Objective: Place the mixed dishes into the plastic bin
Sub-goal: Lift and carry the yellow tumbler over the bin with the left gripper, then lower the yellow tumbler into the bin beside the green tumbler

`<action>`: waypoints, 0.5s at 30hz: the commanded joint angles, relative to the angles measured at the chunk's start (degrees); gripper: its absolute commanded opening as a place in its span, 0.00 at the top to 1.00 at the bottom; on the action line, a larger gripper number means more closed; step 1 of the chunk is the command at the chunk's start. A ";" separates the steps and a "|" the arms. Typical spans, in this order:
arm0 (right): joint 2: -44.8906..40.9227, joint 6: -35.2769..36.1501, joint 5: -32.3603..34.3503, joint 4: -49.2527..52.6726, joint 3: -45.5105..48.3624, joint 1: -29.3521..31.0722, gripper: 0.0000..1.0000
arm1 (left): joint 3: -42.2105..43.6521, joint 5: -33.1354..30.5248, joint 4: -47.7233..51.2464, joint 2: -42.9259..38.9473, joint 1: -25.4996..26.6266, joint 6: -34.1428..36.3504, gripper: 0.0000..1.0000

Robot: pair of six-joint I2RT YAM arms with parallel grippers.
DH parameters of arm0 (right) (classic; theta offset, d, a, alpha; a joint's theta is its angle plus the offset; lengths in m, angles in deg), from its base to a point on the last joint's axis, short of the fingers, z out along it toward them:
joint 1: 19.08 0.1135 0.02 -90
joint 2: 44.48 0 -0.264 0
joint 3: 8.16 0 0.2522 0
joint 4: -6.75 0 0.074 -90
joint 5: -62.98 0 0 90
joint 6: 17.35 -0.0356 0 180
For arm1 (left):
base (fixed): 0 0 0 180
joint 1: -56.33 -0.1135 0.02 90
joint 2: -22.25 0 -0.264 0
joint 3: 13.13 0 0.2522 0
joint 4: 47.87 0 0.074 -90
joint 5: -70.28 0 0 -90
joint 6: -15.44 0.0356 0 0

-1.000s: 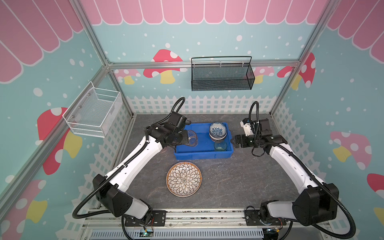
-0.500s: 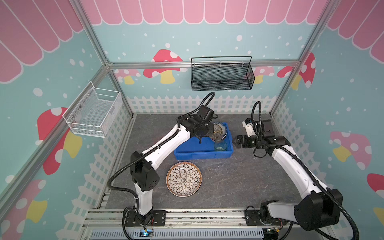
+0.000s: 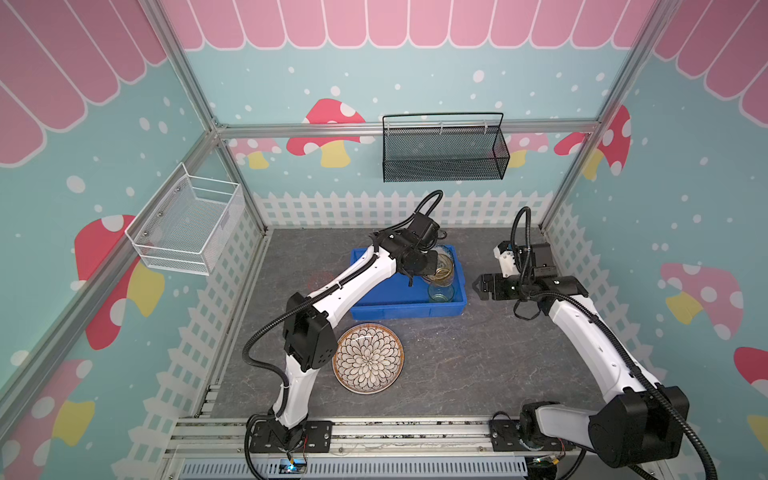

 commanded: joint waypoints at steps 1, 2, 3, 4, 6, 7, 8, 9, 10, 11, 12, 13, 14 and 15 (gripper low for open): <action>-0.38 1.17 0.22 0.65 0.84 -0.45 0.02 | -2.93 0.87 1.84 1.59 0.81 1.82 1.00; -0.38 1.15 0.22 0.61 0.84 -0.44 0.02 | -3.61 0.93 2.43 2.05 0.92 2.00 1.00; -0.33 1.17 0.22 0.58 0.84 -0.55 0.02 | -4.56 0.64 3.27 2.52 1.02 2.31 1.00; -0.30 1.11 0.13 0.47 0.84 -0.57 0.02 | -5.29 0.26 4.05 3.02 1.30 2.66 1.00; -0.07 1.17 -0.04 0.32 0.97 -0.67 0.02 | -6.21 -0.02 5.17 3.72 1.52 3.20 1.00; 0.04 1.24 -0.17 0.22 1.02 -0.65 0.02 | -6.48 -0.29 5.50 3.99 1.65 3.38 1.00; 0.16 1.26 -0.27 0.14 1.10 -0.62 0.02 | -6.49 -0.35 5.65 4.16 1.66 3.50 1.00; 0.31 1.34 -0.45 0.19 1.18 -0.72 0.02 | -6.37 -0.48 5.70 4.38 1.74 3.51 1.00; 0.42 1.35 -0.49 0.10 1.26 -0.73 0.02 | -6.39 -0.48 5.82 4.62 1.74 3.51 1.00; 0.50 1.35 -0.50 0.01 1.36 -0.76 0.02 | -6.43 -0.47 5.88 4.81 1.74 3.51 1.00; 0.50 1.37 -0.57 0.01 1.45 -0.69 0.02 | -6.38 -0.63 5.98 4.88 1.74 3.40 1.00; 0.50 1.43 -0.58 -0.03 1.46 -0.69 0.02 | -6.38 -0.71 6.04 4.91 1.74 3.42 1.00; 0.46 1.43 -0.58 0.01 1.53 -0.78 0.02 | -6.32 -0.69 6.18 4.95 1.83 3.42 1.00; 0.41 1.51 -0.48 0.02 1.54 -0.82 0.02 | -6.34 -0.84 6.25 4.85 1.84 3.42 1.00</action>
